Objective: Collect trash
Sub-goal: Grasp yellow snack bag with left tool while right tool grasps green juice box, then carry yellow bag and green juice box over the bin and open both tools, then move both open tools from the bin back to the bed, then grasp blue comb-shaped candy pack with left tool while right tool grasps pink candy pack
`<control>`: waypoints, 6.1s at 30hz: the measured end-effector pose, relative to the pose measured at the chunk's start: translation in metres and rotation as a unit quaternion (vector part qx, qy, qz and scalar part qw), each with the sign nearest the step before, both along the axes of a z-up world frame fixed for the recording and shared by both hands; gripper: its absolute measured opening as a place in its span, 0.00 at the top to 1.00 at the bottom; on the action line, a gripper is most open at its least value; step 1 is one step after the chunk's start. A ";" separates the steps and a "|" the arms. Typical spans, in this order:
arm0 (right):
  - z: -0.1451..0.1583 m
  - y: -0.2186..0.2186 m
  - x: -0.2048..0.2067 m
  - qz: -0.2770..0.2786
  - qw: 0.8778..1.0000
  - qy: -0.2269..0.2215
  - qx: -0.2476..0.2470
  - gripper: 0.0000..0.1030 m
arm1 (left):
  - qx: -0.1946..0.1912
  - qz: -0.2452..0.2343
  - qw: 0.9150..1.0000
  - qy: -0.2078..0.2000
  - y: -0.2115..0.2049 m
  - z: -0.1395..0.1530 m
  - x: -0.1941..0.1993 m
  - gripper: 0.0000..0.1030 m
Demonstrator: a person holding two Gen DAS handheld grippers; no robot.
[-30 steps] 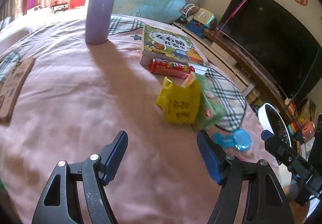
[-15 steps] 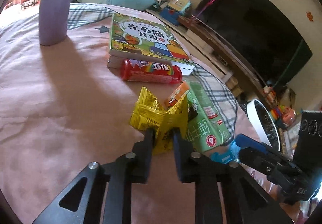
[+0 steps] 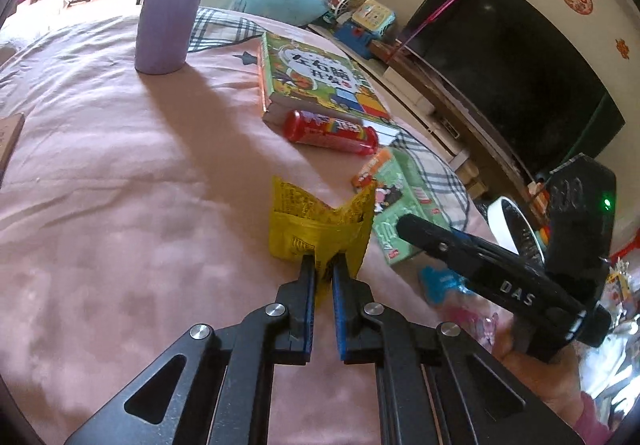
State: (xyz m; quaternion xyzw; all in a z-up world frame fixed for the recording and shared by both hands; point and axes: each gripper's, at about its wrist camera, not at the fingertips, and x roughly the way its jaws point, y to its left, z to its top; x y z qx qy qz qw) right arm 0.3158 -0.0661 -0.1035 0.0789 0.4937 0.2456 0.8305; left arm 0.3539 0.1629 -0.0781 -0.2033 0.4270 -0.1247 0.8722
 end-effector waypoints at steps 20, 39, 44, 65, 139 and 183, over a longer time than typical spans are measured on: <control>0.060 -0.140 -0.082 -0.082 0.992 -0.080 0.047 0.66 | 0.000 -0.049 0.998 -0.043 -0.109 0.047 -0.074 0.94; 0.066 -0.291 -0.116 -0.213 0.972 -0.093 0.045 0.66 | 0.030 -0.144 0.988 -0.043 -0.242 0.057 -0.034 0.94; 0.065 -0.303 -0.112 -0.224 0.969 -0.094 0.042 0.66 | 0.038 -0.153 0.987 -0.045 -0.264 0.056 -0.019 0.94; 0.058 -0.327 -0.074 -0.239 0.967 -0.080 0.030 0.66 | 0.061 -0.172 0.983 -0.032 -0.319 0.047 0.049 0.93; 0.053 -0.195 -0.126 -0.143 0.985 -0.067 0.071 0.03 | 0.084 -0.058 0.995 0.017 -0.169 0.007 -0.037 0.66; 0.015 -0.196 -0.132 -0.056 0.997 0.017 0.042 0.78 | 0.243 -0.220 0.944 -0.039 -0.196 -0.002 0.016 0.65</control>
